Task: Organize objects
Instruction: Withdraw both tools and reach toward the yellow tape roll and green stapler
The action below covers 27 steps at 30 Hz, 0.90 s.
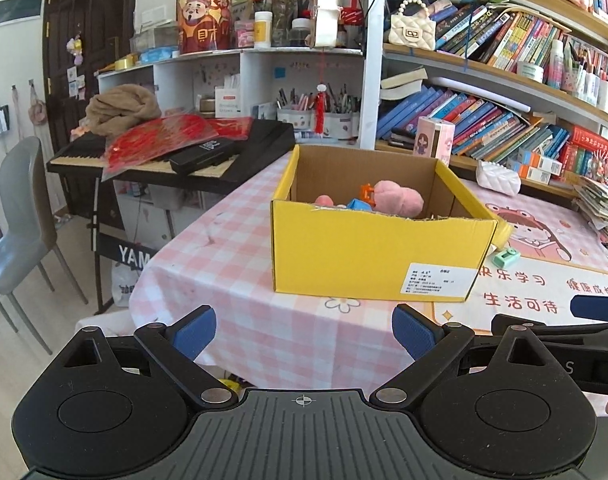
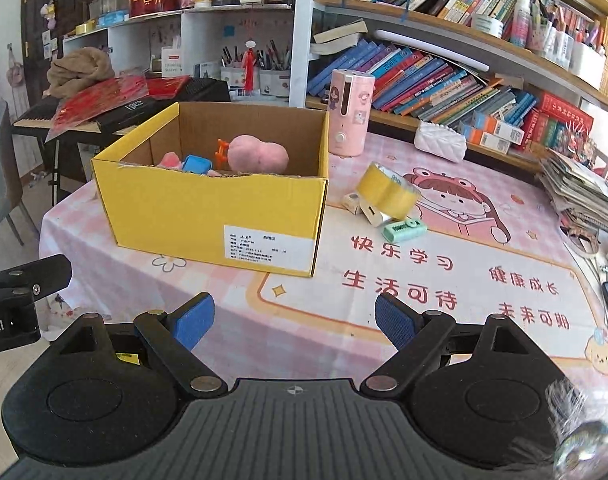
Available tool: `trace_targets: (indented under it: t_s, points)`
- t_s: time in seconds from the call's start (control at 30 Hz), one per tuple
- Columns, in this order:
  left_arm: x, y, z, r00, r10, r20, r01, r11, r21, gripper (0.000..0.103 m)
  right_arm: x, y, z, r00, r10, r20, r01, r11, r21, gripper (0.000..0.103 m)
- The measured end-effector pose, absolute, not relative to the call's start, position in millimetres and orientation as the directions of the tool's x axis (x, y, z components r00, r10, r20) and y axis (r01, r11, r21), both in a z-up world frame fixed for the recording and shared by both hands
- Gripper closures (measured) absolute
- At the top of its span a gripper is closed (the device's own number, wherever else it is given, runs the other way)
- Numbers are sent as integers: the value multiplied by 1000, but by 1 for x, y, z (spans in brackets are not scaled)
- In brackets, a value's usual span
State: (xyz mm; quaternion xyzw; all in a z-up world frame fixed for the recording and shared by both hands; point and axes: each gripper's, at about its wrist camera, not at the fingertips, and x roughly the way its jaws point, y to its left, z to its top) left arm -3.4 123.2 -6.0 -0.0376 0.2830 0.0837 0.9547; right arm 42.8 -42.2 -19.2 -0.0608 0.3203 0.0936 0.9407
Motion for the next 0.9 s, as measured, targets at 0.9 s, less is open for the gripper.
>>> trace_targets:
  t_s: [0.9]
  points:
    - [28,45,-12,822,-128,-555,149,989,-7,6,23,-112,-24,772,-61,-633,30,998,-61,16]
